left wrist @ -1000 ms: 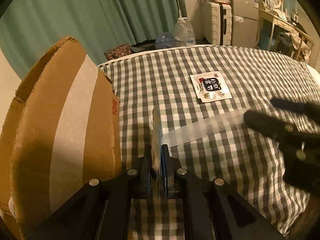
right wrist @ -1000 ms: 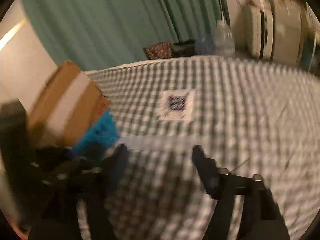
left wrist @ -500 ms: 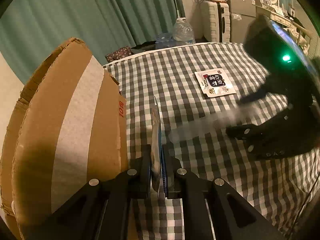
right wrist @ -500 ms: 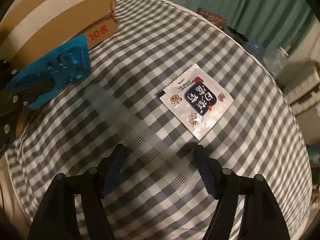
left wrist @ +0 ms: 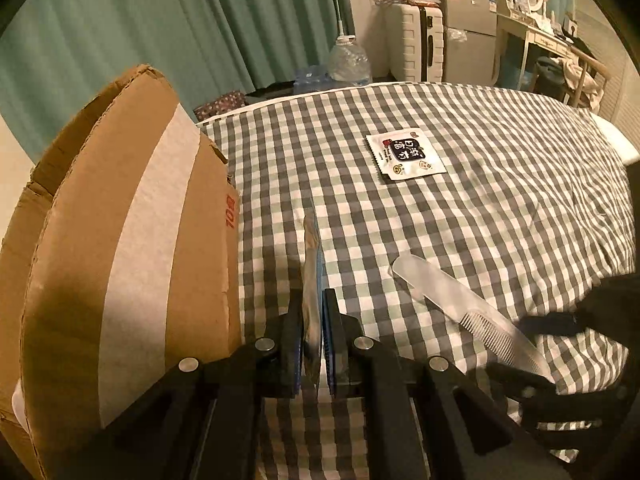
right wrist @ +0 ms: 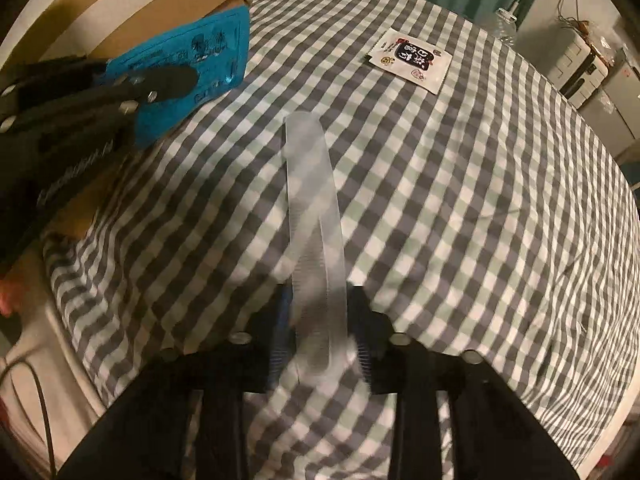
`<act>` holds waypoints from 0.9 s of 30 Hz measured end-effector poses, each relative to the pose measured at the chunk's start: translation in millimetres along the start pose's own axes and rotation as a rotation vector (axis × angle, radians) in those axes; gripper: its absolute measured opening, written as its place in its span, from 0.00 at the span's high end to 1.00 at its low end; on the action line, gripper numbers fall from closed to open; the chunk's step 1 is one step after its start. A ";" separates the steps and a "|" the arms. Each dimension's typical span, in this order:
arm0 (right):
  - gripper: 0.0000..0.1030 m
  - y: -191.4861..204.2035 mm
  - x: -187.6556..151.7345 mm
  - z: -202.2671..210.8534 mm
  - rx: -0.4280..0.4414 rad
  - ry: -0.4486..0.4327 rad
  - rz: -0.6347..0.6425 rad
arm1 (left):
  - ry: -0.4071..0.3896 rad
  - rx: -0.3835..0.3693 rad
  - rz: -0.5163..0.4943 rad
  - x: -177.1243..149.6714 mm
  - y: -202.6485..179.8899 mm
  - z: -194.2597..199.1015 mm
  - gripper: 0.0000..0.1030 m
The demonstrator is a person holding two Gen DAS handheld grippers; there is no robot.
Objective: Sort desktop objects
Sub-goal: 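Carry the blister pack and comb into the box and open both tools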
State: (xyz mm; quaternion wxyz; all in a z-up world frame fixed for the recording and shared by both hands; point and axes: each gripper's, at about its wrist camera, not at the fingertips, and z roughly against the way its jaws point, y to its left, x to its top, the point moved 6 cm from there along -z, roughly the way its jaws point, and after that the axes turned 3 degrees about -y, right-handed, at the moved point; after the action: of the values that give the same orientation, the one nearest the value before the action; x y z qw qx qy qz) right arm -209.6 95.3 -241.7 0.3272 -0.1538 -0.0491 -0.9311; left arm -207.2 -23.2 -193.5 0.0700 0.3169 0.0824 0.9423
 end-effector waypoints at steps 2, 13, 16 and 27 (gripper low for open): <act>0.61 -1.5 10.8 -7.6 -0.006 -0.010 -0.017 | 0.000 0.006 -0.002 2.0 -1.4 -1.9 0.92; 0.74 -61.5 15.7 20.3 0.233 -0.153 -0.446 | -0.108 -0.132 0.012 25.0 -9.0 38.6 0.93; 0.74 -66.2 12.1 45.4 0.246 -0.207 -0.497 | -0.125 -0.154 0.030 32.6 -8.5 53.7 0.93; 0.74 -21.5 -5.7 158.5 0.265 -0.357 -0.479 | -0.252 -0.140 0.072 62.7 24.0 151.2 0.92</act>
State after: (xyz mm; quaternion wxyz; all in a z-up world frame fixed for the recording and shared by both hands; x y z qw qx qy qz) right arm -178.6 145.9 -93.0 0.1024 -0.2545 -0.2613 -0.9255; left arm -166.6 -18.4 -33.1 0.0680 0.4299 -0.0041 0.9003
